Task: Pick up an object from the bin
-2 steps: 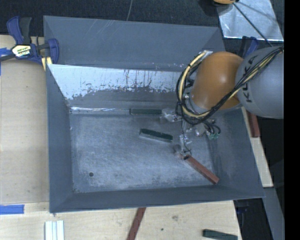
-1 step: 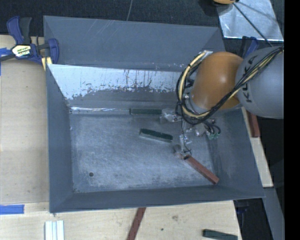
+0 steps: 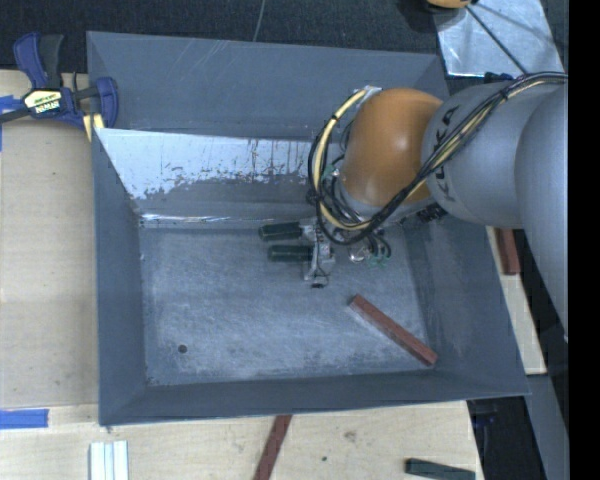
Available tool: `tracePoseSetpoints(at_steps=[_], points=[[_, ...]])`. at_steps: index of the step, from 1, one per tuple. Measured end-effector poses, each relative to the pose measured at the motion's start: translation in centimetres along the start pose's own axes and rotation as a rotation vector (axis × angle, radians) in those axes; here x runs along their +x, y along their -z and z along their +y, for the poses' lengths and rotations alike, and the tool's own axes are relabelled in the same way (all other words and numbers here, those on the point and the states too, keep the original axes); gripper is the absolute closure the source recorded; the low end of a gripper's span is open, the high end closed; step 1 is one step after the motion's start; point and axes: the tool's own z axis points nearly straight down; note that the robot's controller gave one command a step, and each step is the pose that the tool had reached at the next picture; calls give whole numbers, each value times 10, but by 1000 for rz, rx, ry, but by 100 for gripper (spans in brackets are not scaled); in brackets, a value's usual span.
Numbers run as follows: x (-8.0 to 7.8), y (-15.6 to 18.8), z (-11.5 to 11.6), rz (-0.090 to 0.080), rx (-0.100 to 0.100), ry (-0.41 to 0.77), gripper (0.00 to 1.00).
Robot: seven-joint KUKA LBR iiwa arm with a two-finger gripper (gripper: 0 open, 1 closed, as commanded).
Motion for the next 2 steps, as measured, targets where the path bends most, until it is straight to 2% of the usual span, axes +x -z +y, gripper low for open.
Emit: tracePoseSetpoints(at_steps=[1, 2], points=[[0, 0, 0, 0, 0, 0, 100], [21, 128, 21, 6, 0, -24, 100]])
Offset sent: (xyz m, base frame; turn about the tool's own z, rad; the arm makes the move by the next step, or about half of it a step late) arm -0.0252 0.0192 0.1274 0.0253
